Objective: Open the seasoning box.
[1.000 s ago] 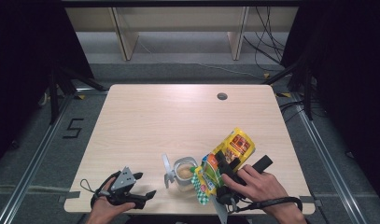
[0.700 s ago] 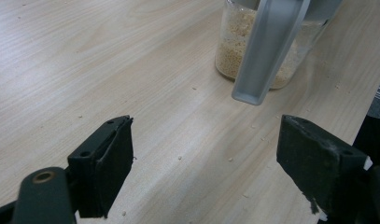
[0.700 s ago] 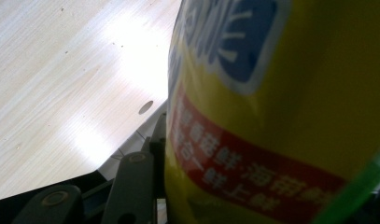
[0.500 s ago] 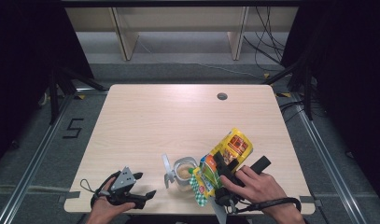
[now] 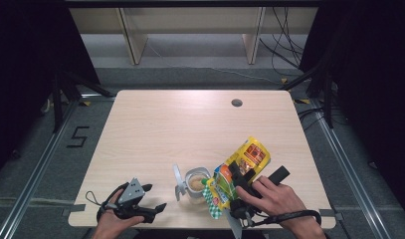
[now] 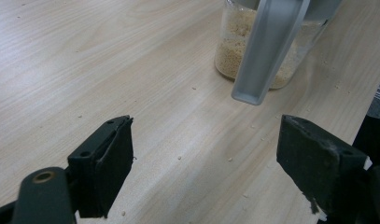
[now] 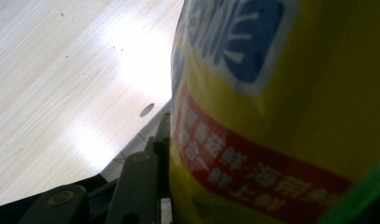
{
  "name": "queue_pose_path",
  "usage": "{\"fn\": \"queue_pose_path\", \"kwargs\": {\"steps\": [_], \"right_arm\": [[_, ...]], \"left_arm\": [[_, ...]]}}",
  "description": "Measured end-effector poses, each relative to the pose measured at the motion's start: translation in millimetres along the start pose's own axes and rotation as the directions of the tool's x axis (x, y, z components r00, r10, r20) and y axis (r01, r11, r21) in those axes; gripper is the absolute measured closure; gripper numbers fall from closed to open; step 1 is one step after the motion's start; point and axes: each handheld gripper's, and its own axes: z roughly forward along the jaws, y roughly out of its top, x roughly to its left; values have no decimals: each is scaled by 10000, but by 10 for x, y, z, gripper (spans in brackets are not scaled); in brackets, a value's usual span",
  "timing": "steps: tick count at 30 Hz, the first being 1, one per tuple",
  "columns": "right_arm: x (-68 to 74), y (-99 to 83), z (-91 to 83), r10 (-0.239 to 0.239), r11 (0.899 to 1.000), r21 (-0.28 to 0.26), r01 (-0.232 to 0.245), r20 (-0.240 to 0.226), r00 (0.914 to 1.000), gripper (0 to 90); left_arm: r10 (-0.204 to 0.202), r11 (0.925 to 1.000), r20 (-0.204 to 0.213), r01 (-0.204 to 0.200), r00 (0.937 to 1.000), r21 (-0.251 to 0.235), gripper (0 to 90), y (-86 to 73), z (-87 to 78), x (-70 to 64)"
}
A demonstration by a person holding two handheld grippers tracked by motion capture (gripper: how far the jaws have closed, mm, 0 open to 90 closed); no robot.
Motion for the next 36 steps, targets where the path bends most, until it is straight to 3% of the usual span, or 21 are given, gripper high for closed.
{"fn": "queue_pose_path", "kwargs": {"steps": [1,3,6,7,11,15,17,22,23,29,30,31,32,33,35,36], "right_arm": [[-1,-1,8,-135,9999,-86,134,-60,9999,638],[9,-4,3,53,10000,-32,-53,23,10000,637],[4,-13,14,-203,9997,-117,202,-83,9998,638],[33,-21,4,211,9998,2,-211,-61,9998,638],[51,-32,4,573,9984,12,-573,-54,9983,638],[51,-37,3,543,9985,-37,-543,-8,9985,638],[37,-46,0,283,9996,47,-282,-139,9995,638],[55,-49,13,458,9989,-37,-459,-152,9988,639],[75,-46,18,927,9956,-151,-928,-89,9957,639],[114,-71,39,1387,9890,-495,-1392,-126,9903,640],[139,-74,42,1706,9838,-526,-1713,-166,9852,640],[139,-74,42,1706,9838,-526,-1713,-166,9852,640],[189,-78,39,2553,9649,-516,-2575,-467,9657,641],[195,-93,50,2576,9637,-607,-2601,-460,9652,641],[236,-115,62,3055,9486,-721,-3082,-472,9510,643],[271,-121,72,3388,9366,-760,-3422,-537,9393,644]], "left_arm": [[-175,9998,1,175,9998,-43,182,-5,4,-10],[206,9998,-2,-206,9998,-52,182,3,2,13],[-162,9999,0,162,9999,-21,182,-5,4,-7],[-151,9999,-7,151,9999,-36,182,-5,4,-7],[-138,9999,-19,138,9999,9,182,-3,1,-7],[-156,9999,-15,156,9999,17,182,-3,-1,-7],[-162,9999,-8,162,9999,-35,182,-5,2,-6],[-168,9998,-5,168,9999,-52,182,-5,3,-8],[-171,9998,28,171,9998,-65,182,-5,2,-9],[-201,9998,31,201,9998,-66,182,-6,0,-8],[-207,9998,27,207,9998,-72,182,-6,0,-8],[-207,9998,27,207,9998,-72,182,-6,0,-8],[-197,9998,-12,197,9998,-57,182,-7,0,-4],[-200,9998,-9,200,9998,-63,182,-7,0,-5],[-211,9998,1,211,9998,-69,182,-6,0,-7],[-209,9998,-7,209,9998,-65,182,-6,0,-6]]}}
